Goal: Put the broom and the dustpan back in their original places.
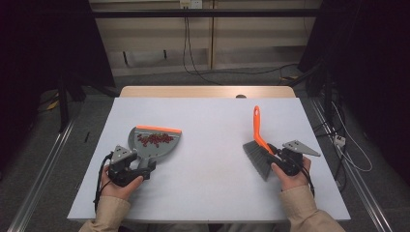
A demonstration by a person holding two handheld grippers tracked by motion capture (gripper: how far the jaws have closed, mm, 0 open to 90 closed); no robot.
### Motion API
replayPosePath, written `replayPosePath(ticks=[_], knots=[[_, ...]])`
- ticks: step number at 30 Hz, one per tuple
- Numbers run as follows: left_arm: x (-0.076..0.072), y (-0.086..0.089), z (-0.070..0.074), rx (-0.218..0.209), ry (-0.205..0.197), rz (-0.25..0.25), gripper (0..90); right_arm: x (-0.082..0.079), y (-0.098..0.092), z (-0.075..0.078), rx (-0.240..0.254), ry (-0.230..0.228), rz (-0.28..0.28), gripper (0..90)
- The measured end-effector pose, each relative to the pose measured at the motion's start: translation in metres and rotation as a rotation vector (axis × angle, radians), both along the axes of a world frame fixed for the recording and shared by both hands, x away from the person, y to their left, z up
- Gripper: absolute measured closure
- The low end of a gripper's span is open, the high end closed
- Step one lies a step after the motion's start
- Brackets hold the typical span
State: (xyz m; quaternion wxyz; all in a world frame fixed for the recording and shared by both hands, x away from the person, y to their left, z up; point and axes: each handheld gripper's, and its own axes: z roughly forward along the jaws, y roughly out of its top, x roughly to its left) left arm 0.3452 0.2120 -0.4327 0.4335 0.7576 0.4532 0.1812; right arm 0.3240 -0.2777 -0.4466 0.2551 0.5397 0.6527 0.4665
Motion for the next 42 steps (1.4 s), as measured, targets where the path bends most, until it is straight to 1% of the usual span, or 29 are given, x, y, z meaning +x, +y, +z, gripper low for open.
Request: replayPosePath(ticks=[2, 4, 5, 6, 8, 10, 11, 13, 15, 16, 18, 20, 22, 23, 26, 28, 29, 35, 36, 38, 39, 42], knots=[[0.000, 0.001, 0.001, 0.001, -0.015, -0.008, 17.3, -0.001, 0.000, 0.000, -0.002, 0.000, 0.000, 66.7], [0.001, 0.001, 0.002, 0.009, -0.033, -0.022, 14.6, -0.002, -0.001, 0.000, -0.010, -0.003, 0.002, 65.4], [0.001, 0.002, 0.003, -0.006, -0.040, -0.029, 13.5, -0.002, -0.001, 0.001, -0.027, -0.011, 0.003, 62.6], [0.002, 0.002, 0.003, -0.023, -0.045, -0.036, 11.2, -0.003, -0.001, 0.002, -0.047, -0.023, 0.010, 55.2], [0.002, 0.004, 0.005, -0.029, -0.056, -0.056, 9.8, -0.006, -0.001, 0.006, -0.084, -0.045, 0.016, 39.7], [0.002, 0.005, 0.006, -0.041, -0.069, -0.070, 7.0, -0.010, -0.003, 0.011, -0.104, -0.072, 0.047, 30.5], [0.002, 0.006, 0.007, -0.043, -0.077, -0.077, 7.0, -0.012, -0.003, 0.012, -0.109, -0.085, 0.062, 27.3], [0.001, 0.007, 0.009, -0.056, -0.105, -0.096, 6.9, -0.017, -0.004, 0.013, -0.098, -0.095, 0.098, 22.2], [0.002, 0.008, 0.011, -0.064, -0.114, -0.104, 6.6, -0.021, -0.006, 0.012, -0.096, -0.093, 0.107, 19.0], [0.002, 0.009, 0.011, -0.066, -0.118, -0.108, 6.4, -0.023, -0.008, 0.011, -0.083, -0.092, 0.115, 18.4], [0.002, 0.010, 0.011, -0.080, -0.118, -0.111, 6.4, -0.025, -0.011, 0.011, -0.086, -0.086, 0.118, 17.4], [0.003, 0.012, 0.010, -0.088, -0.116, -0.116, 6.4, -0.027, -0.015, 0.011, -0.080, -0.092, 0.127, 17.3], [0.003, 0.015, 0.010, -0.102, -0.122, -0.122, 6.4, -0.030, -0.017, 0.010, -0.079, -0.088, 0.129, 17.1], [0.003, 0.017, 0.011, -0.103, -0.128, -0.129, 6.4, -0.032, -0.017, 0.010, -0.071, -0.085, 0.135, 16.9], [0.002, 0.022, 0.011, -0.113, -0.138, -0.152, 6.3, -0.036, -0.019, 0.007, -0.090, -0.076, 0.154, 16.9], [0.002, 0.025, 0.010, -0.111, -0.134, -0.155, 6.1, -0.038, -0.019, 0.005, -0.086, -0.071, 0.163, 17.0], [0.002, 0.026, 0.009, -0.115, -0.137, -0.159, 6.1, -0.040, -0.020, 0.005, -0.092, -0.070, 0.166, 17.0], [0.001, 0.028, 0.008, -0.138, -0.141, -0.181, 6.1, -0.047, -0.023, 0.002, -0.096, -0.070, 0.194, 17.2], [0.000, 0.028, 0.007, -0.140, -0.139, -0.181, 6.2, -0.048, -0.023, 0.002, -0.098, -0.070, 0.194, 17.2], [0.001, 0.028, 0.007, -0.145, -0.137, -0.179, 6.1, -0.049, -0.023, 0.001, -0.087, -0.066, 0.194, 17.2], [0.001, 0.028, 0.008, -0.148, -0.137, -0.181, 6.2, -0.048, -0.024, 0.001, -0.093, -0.066, 0.196, 17.2], [0.002, 0.026, 0.007, -0.150, -0.138, -0.184, 6.1, -0.048, -0.024, 0.001, -0.087, -0.068, 0.194, 17.2]])
